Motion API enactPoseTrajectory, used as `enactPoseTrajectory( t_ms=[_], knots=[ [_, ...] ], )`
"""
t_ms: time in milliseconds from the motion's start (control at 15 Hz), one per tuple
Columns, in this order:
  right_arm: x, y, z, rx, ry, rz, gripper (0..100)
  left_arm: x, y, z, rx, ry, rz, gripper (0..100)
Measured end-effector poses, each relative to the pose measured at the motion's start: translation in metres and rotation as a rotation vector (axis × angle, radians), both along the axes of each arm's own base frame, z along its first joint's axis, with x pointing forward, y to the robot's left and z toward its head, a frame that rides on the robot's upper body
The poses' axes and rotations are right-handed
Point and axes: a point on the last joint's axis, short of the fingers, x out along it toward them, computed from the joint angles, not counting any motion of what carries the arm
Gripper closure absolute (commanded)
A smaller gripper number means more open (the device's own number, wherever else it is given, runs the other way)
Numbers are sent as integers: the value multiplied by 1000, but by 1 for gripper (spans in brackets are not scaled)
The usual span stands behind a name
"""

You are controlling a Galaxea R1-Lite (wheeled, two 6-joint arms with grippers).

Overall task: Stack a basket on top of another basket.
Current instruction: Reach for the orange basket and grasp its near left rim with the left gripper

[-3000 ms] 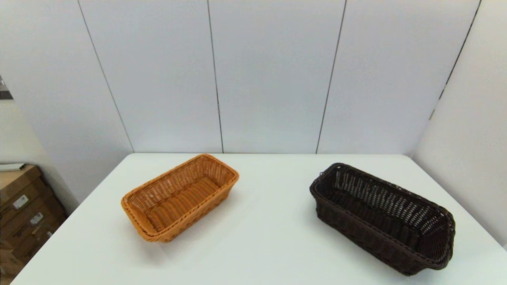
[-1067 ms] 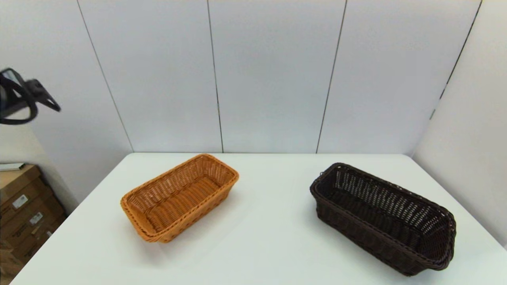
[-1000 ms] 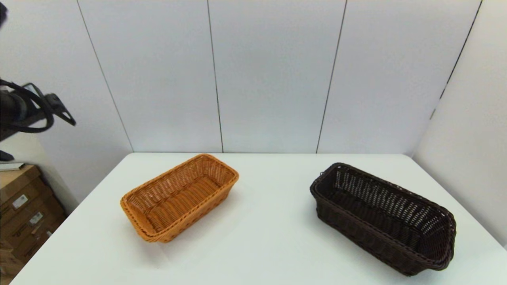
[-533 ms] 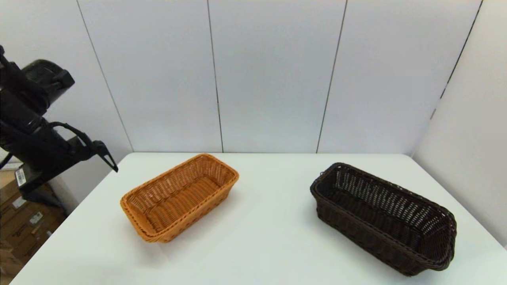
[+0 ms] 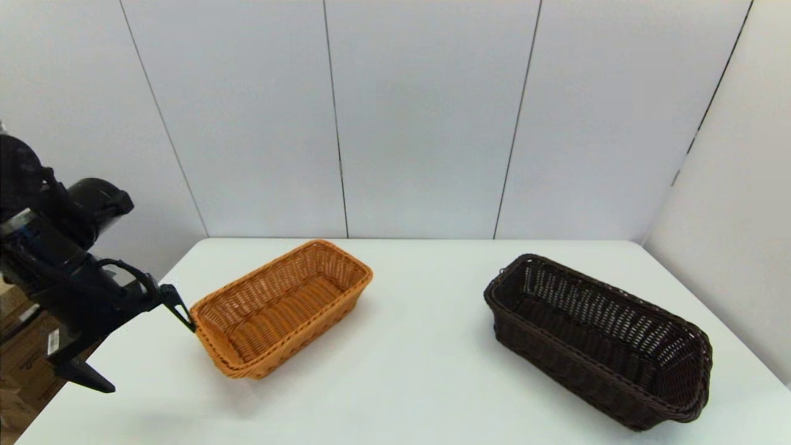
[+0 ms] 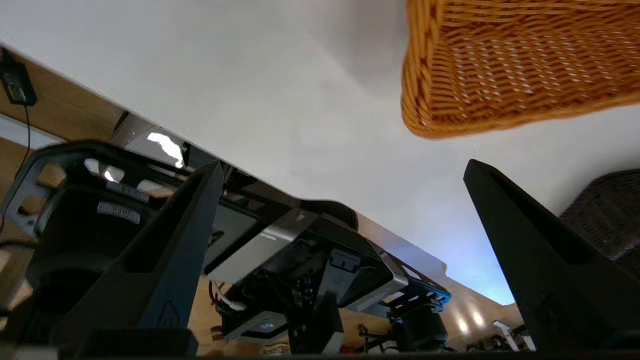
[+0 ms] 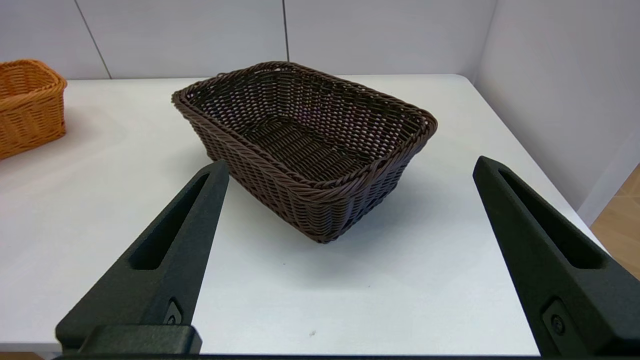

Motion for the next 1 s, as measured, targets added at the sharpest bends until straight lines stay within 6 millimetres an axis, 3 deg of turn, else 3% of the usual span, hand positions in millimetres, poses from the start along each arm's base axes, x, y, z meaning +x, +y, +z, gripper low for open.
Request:
enactPoseTrajectory(
  t_ms=[267,1000],
  knots=[
    [0,0,0,0,0,0,0,14,1,-30,-42,-36,-29,0],
    [0,0,0,0,0,0,0,37,3,-56,-54,-6,-28,0]
  ],
)
